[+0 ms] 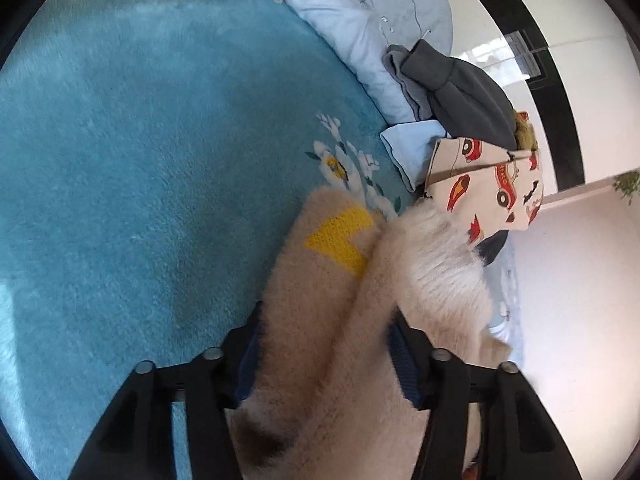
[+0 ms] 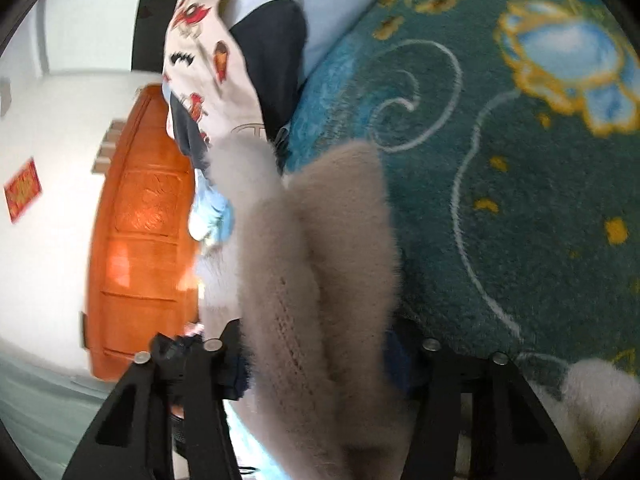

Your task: Fold clothes

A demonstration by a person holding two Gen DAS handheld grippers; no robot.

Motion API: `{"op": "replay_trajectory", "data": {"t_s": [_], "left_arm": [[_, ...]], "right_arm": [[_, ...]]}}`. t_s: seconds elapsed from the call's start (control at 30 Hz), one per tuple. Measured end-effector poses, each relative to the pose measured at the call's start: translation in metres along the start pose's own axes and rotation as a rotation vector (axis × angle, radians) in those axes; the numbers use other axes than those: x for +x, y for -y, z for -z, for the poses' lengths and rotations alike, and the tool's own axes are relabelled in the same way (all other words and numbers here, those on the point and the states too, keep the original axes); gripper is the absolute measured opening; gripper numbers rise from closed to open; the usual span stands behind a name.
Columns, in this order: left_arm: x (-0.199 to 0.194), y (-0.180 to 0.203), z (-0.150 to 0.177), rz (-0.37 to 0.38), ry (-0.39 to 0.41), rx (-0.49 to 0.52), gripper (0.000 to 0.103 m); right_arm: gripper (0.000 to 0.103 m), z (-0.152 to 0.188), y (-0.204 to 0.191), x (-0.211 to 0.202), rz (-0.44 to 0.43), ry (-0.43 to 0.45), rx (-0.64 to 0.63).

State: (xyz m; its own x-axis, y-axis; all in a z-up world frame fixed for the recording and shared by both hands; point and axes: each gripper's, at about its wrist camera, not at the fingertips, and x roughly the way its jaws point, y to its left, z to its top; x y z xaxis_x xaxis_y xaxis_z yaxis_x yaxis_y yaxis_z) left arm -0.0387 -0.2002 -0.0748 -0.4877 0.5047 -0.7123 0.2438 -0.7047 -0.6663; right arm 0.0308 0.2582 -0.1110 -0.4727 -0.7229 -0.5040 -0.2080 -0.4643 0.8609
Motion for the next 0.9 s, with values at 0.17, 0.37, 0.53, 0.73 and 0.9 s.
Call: {"op": "replay_trajectory", "data": {"t_s": [0.17, 0.37, 0.53, 0.73, 0.9], "left_arm": [[-0.017, 0.015, 0.008, -0.031, 0.035, -0.013, 0.041], [-0.047, 0.033, 0.030, -0.032, 0.046, -0.008, 0.035], [-0.079, 0.044, 0.067, 0.007, 0.050, 0.002, 0.034], [-0.101, 0.032, 0.129, 0.062, 0.013, 0.009, 0.034], [-0.090, 0.010, 0.173, 0.043, -0.013, -0.016, 0.034]], "right_arm": [[0.044, 0.002, -0.001, -0.009, -0.027, 0.000, 0.031], [0.039, 0.004, -0.016, -0.027, -0.069, -0.028, 0.025], [0.038, 0.012, -0.027, -0.053, -0.091, -0.080, 0.022], [0.038, 0.038, -0.009, -0.081, -0.036, -0.127, -0.008], [0.038, 0.060, 0.007, -0.104, 0.009, -0.166, -0.032]]}}
